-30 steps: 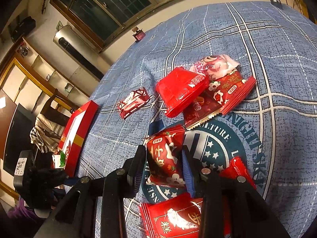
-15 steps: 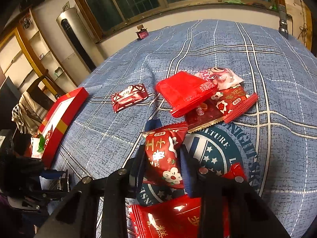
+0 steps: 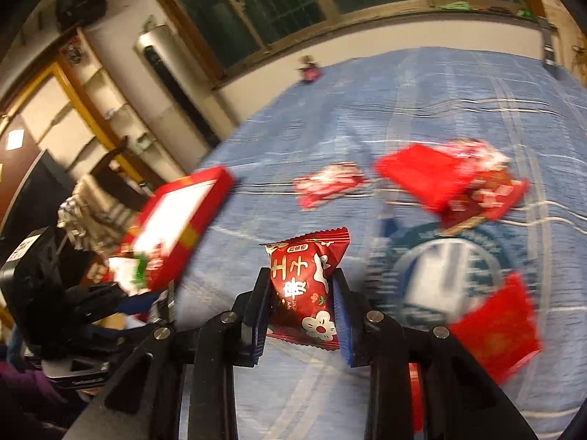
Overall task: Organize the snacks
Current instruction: 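Carry the dark packet with the left tool while the right tool carries the flower-print packet over the box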
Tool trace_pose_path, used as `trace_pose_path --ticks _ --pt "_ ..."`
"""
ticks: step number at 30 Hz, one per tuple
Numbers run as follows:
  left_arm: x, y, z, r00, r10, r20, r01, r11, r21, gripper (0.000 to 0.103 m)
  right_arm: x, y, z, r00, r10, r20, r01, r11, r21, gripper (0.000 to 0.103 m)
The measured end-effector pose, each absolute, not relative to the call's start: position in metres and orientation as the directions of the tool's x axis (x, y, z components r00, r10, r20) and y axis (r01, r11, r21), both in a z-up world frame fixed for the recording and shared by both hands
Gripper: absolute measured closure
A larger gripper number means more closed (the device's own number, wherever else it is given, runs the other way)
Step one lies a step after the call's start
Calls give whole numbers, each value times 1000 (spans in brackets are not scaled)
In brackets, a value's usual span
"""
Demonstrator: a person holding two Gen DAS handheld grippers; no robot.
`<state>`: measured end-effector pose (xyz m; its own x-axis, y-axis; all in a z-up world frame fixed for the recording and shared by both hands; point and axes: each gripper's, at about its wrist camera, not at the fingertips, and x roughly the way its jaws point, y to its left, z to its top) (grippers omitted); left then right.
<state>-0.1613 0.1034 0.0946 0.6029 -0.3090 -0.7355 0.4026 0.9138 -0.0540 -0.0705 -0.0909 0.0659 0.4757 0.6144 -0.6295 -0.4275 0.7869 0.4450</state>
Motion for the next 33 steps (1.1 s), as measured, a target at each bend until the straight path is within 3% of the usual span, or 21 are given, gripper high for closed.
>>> trace_pose_path --ticks 7,15,33 --pt "-181 166 123 733 -199 -651 241 970 -25 72 -80 -20 81 434 707 -558 -506 704 498 72" --pt "-167 239 126 783 -38 -621 28 999 -26 72 -65 68 75 357 756 -548 -549 645 532 71" --pt "-127 283 93 732 72 -677 -109 994 -12 72 -32 141 46 316 743 -590 -550 650 525 69"
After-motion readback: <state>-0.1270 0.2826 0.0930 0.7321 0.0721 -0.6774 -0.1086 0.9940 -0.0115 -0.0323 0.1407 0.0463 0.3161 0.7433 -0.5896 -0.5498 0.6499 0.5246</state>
